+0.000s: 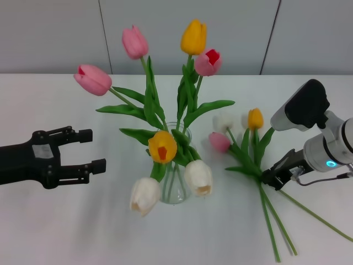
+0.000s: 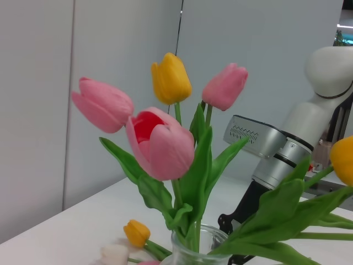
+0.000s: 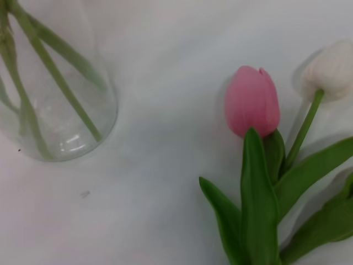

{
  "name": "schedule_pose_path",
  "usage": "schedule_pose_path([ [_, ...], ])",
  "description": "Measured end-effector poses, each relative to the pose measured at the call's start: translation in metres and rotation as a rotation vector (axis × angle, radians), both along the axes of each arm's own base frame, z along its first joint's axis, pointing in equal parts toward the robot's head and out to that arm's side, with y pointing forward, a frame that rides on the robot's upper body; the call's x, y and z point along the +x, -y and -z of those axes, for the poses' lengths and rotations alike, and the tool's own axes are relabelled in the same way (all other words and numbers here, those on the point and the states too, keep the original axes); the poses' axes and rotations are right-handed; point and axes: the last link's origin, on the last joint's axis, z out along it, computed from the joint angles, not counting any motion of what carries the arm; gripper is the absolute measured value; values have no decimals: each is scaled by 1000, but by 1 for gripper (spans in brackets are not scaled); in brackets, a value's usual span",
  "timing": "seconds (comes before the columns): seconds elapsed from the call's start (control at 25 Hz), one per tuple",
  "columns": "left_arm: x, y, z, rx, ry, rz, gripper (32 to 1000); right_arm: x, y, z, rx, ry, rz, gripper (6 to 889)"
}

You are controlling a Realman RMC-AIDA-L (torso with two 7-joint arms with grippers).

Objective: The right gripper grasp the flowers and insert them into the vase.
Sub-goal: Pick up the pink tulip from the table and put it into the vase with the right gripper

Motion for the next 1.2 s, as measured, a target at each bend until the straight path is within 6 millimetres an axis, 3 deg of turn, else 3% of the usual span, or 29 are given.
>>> schedule_pose_path([
  [0.16,-1,1,0,0,1,-5,888,0,-1,-1,7,-5,-7,53],
  [0.44,-7,4,-3,9,1,-22,888,-3,-6,-14,51,-59,-23,51],
  [0.68,-7,4,-5,18,2,-20,888,-9,-8,-56,140,-175,-37,46],
  [0.84,-7,5,-4,23,2,-14,888,-21,-2,-89,227,-339,-124,46],
  [1.0,-8,6,-5,30,4,-15,888,-42,15,-117,365,-647,-345,45],
  [1.2,-9,6,-5,40,6,-15,888,-54,26,-117,457,-859,-511,44],
])
